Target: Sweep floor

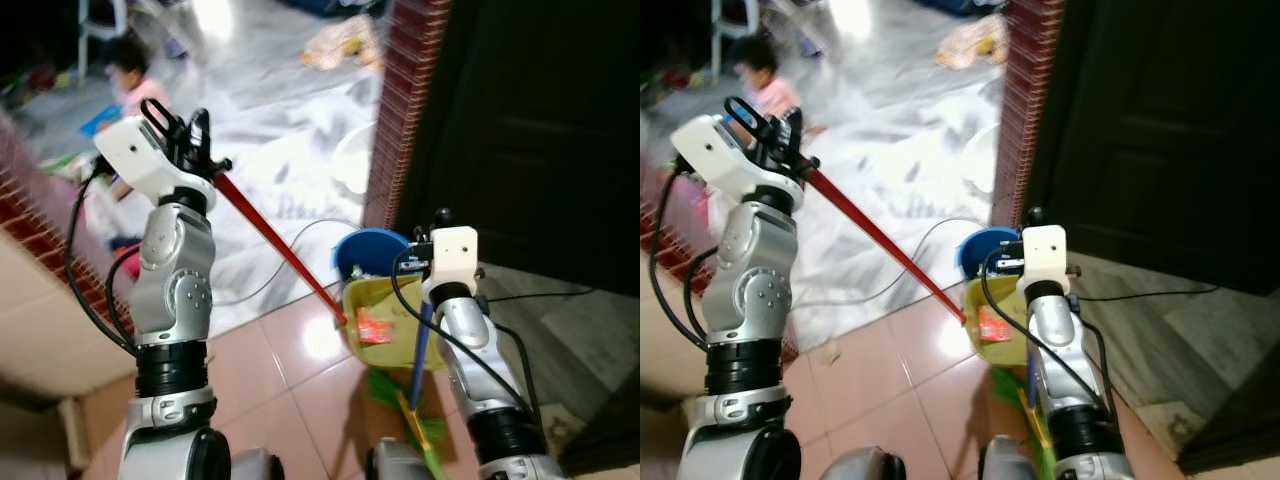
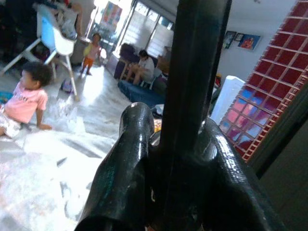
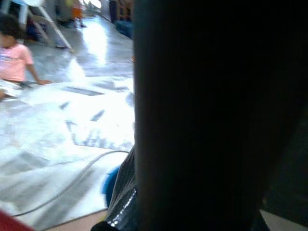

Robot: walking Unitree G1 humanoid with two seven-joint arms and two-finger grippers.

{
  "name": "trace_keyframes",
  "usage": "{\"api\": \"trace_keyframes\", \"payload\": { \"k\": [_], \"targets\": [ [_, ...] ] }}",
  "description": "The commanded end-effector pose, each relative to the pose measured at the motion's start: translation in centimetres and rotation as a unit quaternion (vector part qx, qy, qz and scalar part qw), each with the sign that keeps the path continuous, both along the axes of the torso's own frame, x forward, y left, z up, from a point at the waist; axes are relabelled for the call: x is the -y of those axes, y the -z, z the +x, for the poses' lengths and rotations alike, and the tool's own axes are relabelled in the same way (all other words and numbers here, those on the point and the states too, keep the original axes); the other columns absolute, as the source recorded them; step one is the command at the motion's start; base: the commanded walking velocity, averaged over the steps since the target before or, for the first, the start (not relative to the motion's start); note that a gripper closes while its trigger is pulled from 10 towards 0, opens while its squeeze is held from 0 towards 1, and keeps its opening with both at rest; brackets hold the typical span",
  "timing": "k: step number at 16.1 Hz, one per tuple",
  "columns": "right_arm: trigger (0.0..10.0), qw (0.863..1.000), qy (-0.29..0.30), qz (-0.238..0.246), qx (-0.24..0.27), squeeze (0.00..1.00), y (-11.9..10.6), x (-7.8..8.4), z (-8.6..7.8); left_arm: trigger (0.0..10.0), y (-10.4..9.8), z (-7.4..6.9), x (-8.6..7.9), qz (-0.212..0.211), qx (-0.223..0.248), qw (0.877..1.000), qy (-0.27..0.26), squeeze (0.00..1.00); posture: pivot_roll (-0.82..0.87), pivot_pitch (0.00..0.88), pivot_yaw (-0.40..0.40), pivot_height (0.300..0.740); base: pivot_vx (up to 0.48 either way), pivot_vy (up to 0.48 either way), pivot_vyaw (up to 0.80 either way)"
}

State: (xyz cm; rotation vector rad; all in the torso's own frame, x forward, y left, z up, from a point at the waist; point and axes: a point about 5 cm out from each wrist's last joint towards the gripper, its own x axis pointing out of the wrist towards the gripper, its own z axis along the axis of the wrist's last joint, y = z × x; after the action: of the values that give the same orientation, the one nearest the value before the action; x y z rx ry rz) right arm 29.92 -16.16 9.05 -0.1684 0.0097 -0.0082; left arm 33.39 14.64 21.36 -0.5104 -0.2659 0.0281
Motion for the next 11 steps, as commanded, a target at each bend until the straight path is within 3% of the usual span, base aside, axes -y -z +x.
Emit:
{"api": "trace_keyframes", "payload": {
  "k": [1, 6, 11],
  "targets": [
    [10.0, 1.000, -0.010, -0.008, 0.012, 0.00, -0.7, -0.5, 0.3, 10.0, -2.1, 0.0, -0.6, -0.018, 0.041, 0.999, -0.022, 0.00, -0.07, 0.000, 0.055, 0.740, 0.465, 0.000, 0.00],
    [10.0, 1.000, -0.013, -0.009, 0.008, 0.00, -0.4, -0.5, 0.3, 10.0, -5.0, 0.6, -1.4, 0.024, 0.085, 0.993, -0.078, 0.00, -0.08, 0.000, 0.051, 0.740, 0.465, 0.000, 0.00],
    [10.0, 1.000, -0.016, -0.011, 0.008, 0.00, -0.4, -0.6, 0.4, 10.0, -5.7, 0.9, -1.3, 0.089, 0.105, 0.984, -0.111, 0.00, -0.08, 0.000, 0.053, 0.740, 0.462, 0.000, 0.00]
  ]
}}
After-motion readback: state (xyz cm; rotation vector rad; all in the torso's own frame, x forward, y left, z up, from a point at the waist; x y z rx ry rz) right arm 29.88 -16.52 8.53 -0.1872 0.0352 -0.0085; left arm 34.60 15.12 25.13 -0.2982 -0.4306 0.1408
